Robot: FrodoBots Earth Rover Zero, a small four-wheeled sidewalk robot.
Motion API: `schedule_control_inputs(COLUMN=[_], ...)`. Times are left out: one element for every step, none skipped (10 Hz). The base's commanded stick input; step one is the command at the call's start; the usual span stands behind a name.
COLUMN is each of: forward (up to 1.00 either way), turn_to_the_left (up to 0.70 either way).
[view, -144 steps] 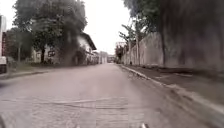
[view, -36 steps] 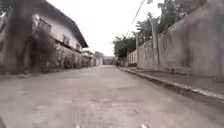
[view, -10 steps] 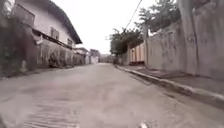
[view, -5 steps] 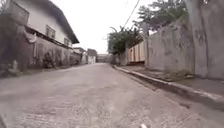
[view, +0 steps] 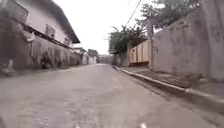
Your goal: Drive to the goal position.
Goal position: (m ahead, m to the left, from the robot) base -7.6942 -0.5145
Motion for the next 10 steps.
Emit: schedule_control_inputs(forward=[1.00,1.00,1.00,1.00,1.00,1.00,1.00,1.00,1.00,1.00], turn_to_the_left=[0.00,0.00,0.00,0.00,0.00,0.00,0.00,0.00,0.00,0.00])
